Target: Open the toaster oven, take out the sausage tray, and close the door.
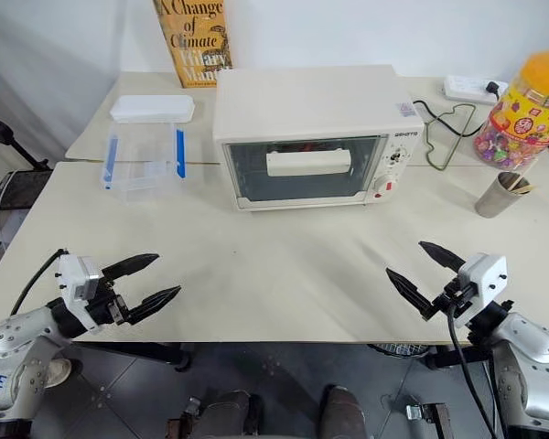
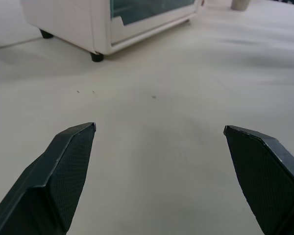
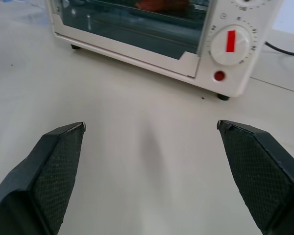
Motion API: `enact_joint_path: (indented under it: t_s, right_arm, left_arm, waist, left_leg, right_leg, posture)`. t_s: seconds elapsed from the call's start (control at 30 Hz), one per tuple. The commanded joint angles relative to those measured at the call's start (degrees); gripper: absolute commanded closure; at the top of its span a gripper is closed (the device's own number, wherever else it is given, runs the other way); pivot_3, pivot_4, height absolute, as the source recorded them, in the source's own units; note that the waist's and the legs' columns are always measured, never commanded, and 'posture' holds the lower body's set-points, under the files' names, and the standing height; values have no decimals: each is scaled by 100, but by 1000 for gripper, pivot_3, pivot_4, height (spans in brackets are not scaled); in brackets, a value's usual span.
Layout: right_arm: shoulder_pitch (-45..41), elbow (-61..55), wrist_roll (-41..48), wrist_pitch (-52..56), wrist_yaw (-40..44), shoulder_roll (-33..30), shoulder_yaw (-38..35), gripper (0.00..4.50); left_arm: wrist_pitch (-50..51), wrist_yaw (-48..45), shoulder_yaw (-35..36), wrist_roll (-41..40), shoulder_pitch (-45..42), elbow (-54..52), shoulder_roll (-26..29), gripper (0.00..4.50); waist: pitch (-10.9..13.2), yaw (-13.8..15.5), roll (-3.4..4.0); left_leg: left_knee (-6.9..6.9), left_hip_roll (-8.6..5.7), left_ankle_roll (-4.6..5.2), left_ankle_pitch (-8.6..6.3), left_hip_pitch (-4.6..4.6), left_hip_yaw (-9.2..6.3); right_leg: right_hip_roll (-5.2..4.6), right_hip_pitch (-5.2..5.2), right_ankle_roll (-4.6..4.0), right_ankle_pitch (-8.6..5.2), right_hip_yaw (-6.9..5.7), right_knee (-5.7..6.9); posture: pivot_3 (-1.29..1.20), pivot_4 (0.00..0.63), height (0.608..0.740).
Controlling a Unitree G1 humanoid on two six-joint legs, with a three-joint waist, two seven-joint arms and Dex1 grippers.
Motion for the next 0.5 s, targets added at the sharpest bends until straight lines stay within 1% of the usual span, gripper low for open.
enact_joint_path:
  t_s: [0.03, 0.13, 0.2, 0.27, 0.3, 0.37, 0.5]
  right_arm:
    - [-345, -185, 326, 312, 57, 6, 83, 0]
    - [-667, -276, 591, 701, 66, -28, 151, 0]
    - [-992, -318, 812, 1060, 70, -86, 186, 0]
    - [-1626, -252, 1115, 1546, 4, -120, 237, 0]
    - [-1994, -110, 1124, 1713, -6, -144, 301, 0]
    - [-2490, 146, 1097, 1931, 59, -174, 405, 0]
    - [-3333, 740, 949, 2066, 282, -73, 634, 0]
  left_arm:
    - [167, 130, 73, -331, -148, -365, -29, 45]
    - [533, 244, 110, -608, -223, -572, 5, 45]
    - [883, 60, 206, -1208, -357, -658, 35, 45]
    - [1399, -161, 329, -1950, -631, -662, 183, 45]
    - [1584, -158, 348, -2129, -794, -631, 246, 45]
    - [1848, -38, 382, -2373, -1031, -612, 307, 45]
    - [1931, 69, 298, -2434, -1225, -801, 251, 45]
  waist:
    - [0, 0, 0]
    - [0, -6, 0]
    - [0, 3, 0]
    - [3, -9, 0]
    - [4, -13, 2]
    - [4, -16, 3]
    - [4, -13, 3]
  left_leg:
    - [1, 0, 0, 0, 0, 0]
    - [3, 1, 0, 0, 1, 0]
    - [2, 2, 0, 0, 1, -3]
    - [4, 2, 0, 0, 0, -3]
    - [11, 3, 0, 0, -4, -3]
    - [19, 3, 0, 0, -1, -3]
    - [7, 0, 1, -1, -2, -3]
  right_leg:
    - [0, 0, 0, 0, 0, 1]
    - [-1, 0, 0, 0, 3, 3]
    - [0, -1, 0, 0, 2, 4]
    - [1, -1, 0, 0, 2, 5]
    - [0, -2, 0, 0, 2, 8]
    - [0, -1, 0, 0, 4, 16]
    - [3, -4, 0, 0, 2, 9]
  posture:
    - [0, 150, 740]
    - [0, 150, 740]
    - [0, 150, 740]
    - [0, 150, 740]
    - [0, 150, 740]
    - [0, 150, 740]
    - [0, 150, 740]
